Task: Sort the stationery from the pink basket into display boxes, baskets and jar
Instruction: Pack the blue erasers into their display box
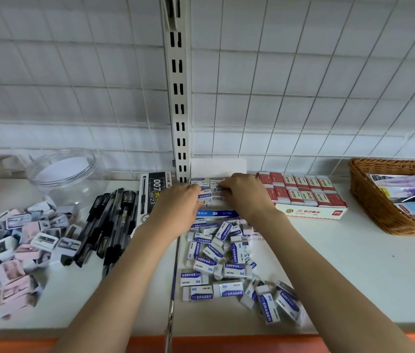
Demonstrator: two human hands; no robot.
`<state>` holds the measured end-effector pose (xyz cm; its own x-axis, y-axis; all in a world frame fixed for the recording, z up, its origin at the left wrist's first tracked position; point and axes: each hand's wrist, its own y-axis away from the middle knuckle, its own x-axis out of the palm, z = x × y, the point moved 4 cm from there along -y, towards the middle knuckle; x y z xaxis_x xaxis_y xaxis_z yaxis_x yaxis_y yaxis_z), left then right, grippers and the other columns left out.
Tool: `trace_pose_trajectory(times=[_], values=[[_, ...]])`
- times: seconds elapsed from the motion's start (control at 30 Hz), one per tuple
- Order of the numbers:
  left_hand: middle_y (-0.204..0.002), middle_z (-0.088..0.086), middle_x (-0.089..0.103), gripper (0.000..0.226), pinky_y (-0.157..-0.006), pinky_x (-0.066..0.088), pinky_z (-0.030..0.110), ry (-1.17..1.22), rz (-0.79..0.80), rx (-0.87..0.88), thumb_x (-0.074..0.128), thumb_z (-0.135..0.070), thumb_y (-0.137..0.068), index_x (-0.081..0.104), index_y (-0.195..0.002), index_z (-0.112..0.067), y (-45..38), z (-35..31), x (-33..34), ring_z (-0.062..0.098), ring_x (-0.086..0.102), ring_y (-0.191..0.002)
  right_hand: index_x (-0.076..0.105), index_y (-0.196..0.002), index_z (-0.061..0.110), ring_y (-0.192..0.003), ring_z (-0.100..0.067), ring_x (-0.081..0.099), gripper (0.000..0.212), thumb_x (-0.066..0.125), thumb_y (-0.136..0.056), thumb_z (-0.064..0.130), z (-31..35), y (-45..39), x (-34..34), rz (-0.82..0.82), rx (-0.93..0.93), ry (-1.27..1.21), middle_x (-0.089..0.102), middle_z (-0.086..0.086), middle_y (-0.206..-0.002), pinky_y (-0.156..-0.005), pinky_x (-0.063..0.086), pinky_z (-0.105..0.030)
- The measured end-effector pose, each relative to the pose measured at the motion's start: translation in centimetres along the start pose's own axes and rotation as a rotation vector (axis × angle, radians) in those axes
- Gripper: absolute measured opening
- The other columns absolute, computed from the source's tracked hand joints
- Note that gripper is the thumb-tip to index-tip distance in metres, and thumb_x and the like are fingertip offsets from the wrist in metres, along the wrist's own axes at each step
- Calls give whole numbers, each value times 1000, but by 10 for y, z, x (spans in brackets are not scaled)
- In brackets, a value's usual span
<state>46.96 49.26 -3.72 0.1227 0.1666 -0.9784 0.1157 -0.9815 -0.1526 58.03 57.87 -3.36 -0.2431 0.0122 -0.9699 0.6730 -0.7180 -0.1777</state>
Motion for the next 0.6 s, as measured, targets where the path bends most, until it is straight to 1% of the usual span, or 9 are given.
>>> trace_pose_trajectory(times=[0.13,0.2,0.27,0.33,0.37,0.43,0.47,0.53,0.6], values=[[-109,1,60,26,-99,41,33,-176,13,62,50,-27,-96,54,-114,-9,-14,-2,-4,18,54,-104,53,-125,17,-92,-33,62,30,44,-97,19,-4,9,-8,-4,32,-50,67,-11,-104,-72,51,-35],[-107,2,61,22,-98,39,34,-255,45,95,53,-19,-95,54,-114,-9,-22,-6,-5,18,54,-103,54,-119,14,-86,-32,62,25,43,-97,19,-9,16,-10,-38,28,-84,67,-11,-98,-67,50,-34],[-102,3,63,19,-93,42,35,-339,125,137,54,-10,-92,57,-111,-10,-27,-11,-2,20,57,-98,58,-109,10,-83,-31,62,22,42,-97,18,-14,21,-8,-43,3,-130,67,-11,-94,-67,52,-35],[-92,5,61,20,-77,46,33,-384,204,142,53,-3,-90,60,-107,-11,-30,-14,-1,23,59,-91,61,-102,8,-83,-31,62,21,43,-94,14,-16,25,-3,-9,-47,-151,67,-12,-95,-70,53,-40],[-83,4,56,20,-69,44,32,-400,223,145,51,0,-89,60,-104,-11,-32,-16,-3,24,59,-88,62,-100,8,-83,-32,62,21,43,-92,13,-16,27,-1,1,-72,-158,67,-12,-95,-71,53,-42],[-69,2,42,23,-62,38,31,-429,211,176,48,6,-87,56,-102,-9,-34,-21,-7,25,56,-80,63,-97,9,-81,-31,62,21,43,-92,13,-16,30,1,3,-113,-164,67,-11,-93,-70,53,-42],[-69,2,41,26,-61,37,31,-436,193,196,46,8,-86,52,-105,-9,-34,-24,-9,24,53,-75,63,-97,9,-80,-31,62,21,43,-93,13,-16,31,1,-2,-127,-164,66,-10,-93,-70,53,-42],[-76,7,50,30,-60,38,31,-447,176,212,44,10,-85,47,-108,-9,-34,-27,-10,24,50,-73,62,-98,9,-79,-30,62,21,42,-95,14,-16,34,-1,-5,-141,-162,65,-10,-94,-70,53,-41],[-84,7,55,24,-63,45,31,-440,178,219,51,4,-85,53,-105,-9,-34,-26,-10,23,55,-78,61,-98,9,-78,-31,62,21,42,-96,14,-15,35,-3,-6,-143,-164,64,-11,-95,-69,53,-41]])
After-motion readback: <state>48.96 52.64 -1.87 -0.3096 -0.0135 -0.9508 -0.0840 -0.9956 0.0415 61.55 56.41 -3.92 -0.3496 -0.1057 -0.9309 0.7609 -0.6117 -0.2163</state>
